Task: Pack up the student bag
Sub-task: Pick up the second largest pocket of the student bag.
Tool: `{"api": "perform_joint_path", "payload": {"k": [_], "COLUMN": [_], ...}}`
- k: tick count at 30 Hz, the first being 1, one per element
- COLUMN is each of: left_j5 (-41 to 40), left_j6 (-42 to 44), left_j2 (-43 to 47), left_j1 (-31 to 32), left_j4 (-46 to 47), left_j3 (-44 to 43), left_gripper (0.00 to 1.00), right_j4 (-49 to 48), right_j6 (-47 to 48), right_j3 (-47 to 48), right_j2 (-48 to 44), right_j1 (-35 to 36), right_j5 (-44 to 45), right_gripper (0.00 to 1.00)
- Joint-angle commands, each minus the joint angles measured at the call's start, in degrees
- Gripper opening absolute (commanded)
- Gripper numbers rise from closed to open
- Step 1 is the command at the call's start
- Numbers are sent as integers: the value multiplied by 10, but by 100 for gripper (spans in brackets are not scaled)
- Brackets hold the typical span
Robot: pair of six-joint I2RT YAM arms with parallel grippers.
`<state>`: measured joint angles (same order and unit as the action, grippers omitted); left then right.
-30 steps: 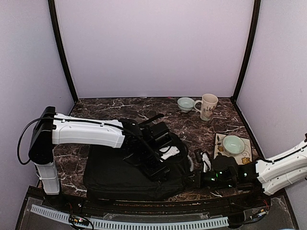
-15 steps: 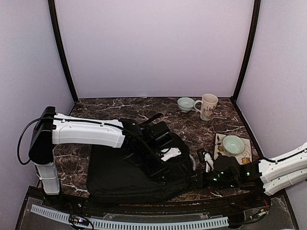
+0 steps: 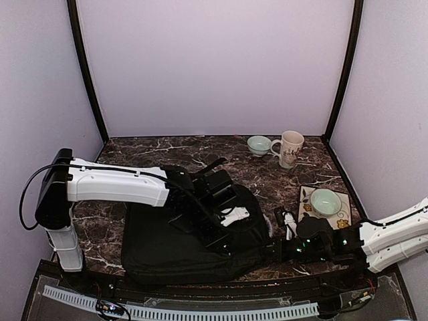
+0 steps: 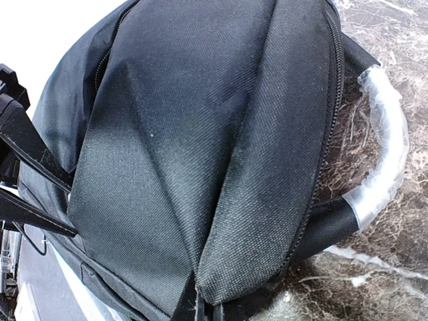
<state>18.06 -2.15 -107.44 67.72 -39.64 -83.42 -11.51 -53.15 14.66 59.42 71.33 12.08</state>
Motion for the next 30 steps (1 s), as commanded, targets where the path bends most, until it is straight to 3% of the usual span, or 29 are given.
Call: {"api": "perform_joint_path", "payload": {"k": [1, 5, 12, 18, 25, 30], "left_j5": [18, 9, -2, -35, -173, -208], "left_j6": [-7, -7, -19, -38, -71, -67], "left_j2": [21, 25, 50, 70, 88, 91], "left_j1": [14, 14, 17, 19, 17, 2], "left_j4": [-95, -89, -72, -57, -80, -91], "left_j3": [22, 20, 19, 22, -22, -54], "left_gripper": [23, 18, 0, 0, 0, 0], "right_j4": [10, 7, 6, 5, 4, 4], "right_j6": [7, 8, 9, 10, 13, 19], "right_j3": [7, 7, 6, 5, 5, 8], "right_j2": [1, 8, 13, 12, 19, 31], "right_j1": [-21, -22, -22, -22, -22, -22], "right_j5": [94, 92, 88, 85, 74, 65], "right_gripper": [0, 0, 0, 0, 0, 0]}}
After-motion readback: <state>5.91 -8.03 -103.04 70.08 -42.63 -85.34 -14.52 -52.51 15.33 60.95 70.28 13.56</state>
